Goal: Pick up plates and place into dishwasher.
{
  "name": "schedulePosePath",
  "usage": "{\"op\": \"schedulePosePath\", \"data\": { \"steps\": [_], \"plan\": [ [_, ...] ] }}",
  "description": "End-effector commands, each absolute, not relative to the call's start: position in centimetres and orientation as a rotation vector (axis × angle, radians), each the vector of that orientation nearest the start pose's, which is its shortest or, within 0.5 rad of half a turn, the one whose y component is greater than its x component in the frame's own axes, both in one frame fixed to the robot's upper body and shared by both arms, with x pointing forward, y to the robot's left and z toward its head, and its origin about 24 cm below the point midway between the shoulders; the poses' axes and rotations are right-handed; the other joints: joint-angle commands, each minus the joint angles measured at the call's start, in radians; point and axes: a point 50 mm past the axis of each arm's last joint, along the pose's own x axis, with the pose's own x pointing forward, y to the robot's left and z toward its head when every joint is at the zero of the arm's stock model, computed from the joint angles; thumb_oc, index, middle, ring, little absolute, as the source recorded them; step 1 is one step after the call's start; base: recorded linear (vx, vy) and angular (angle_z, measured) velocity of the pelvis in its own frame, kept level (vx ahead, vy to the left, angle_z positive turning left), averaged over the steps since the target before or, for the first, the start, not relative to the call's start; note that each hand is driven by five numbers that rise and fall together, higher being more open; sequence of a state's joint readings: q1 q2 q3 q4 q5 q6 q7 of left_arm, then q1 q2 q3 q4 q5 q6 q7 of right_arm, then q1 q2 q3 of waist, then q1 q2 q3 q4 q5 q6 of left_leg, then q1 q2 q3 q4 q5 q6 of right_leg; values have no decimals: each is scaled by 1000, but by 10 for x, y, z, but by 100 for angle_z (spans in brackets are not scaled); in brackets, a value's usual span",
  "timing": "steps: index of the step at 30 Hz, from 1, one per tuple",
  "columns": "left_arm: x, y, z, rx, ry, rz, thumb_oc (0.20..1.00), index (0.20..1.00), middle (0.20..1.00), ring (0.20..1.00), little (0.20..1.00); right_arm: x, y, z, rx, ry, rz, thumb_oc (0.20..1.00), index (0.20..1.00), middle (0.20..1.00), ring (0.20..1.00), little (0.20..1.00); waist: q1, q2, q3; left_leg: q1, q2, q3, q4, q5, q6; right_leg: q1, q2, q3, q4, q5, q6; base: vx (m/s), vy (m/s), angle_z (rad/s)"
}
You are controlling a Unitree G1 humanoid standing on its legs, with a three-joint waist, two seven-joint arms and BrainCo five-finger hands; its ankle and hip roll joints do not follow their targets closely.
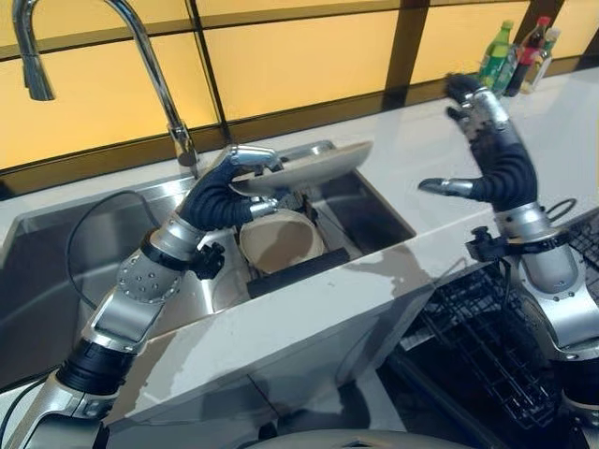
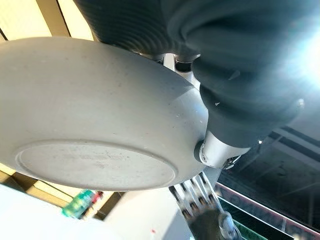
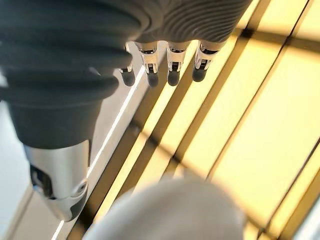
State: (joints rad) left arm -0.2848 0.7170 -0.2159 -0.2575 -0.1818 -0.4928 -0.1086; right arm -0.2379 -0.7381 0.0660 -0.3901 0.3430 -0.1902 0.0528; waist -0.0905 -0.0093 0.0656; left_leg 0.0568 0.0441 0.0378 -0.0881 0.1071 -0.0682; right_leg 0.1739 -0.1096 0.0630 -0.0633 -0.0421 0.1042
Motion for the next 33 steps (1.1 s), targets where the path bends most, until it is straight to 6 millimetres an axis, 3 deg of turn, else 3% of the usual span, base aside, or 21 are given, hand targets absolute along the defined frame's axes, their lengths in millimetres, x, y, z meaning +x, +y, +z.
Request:
{"op": "schedulePosePath", "data": {
  "steps": [1,19,25,29,33],
  "plan": [
    [241,140,233,462,-1025,-631,200,200,200,200,200,244,-168,247,-437,-805,523,1000,1000,1000,1000,1000,34,-23,-59,35,-26,-35,66,-164,46,-123,7,-51,100,27,20,2,-11,8],
    [244,120,235,462,-979,-866,200,200,200,200,200,252,-128,244,-485,-759,853,1000,1000,1000,1000,1000,57,-27,-72,43,-34,-62,58,-157,49,-103,5,-58,86,31,13,-2,0,3],
    [243,112,236,492,-976,-934,200,200,200,200,200,253,-115,240,-652,-722,947,1000,1000,1000,1000,1000,64,-30,-71,41,-45,-71,60,-156,54,-104,1,-56,86,35,14,-13,4,5],
    [245,116,238,537,-955,-928,200,200,200,200,200,257,-119,236,-817,-653,964,1000,1000,1000,1000,1000,62,-29,-71,41,-47,-71,57,-151,54,-104,0,-55,89,37,16,3,8,0],
    [245,125,241,545,-954,-884,200,200,200,200,200,257,-129,233,-857,-591,973,1000,1000,1000,1000,1000,60,-30,-69,41,-46,-69,54,-148,53,-105,-1,-55,91,37,17,1,4,1]
  ]
}}
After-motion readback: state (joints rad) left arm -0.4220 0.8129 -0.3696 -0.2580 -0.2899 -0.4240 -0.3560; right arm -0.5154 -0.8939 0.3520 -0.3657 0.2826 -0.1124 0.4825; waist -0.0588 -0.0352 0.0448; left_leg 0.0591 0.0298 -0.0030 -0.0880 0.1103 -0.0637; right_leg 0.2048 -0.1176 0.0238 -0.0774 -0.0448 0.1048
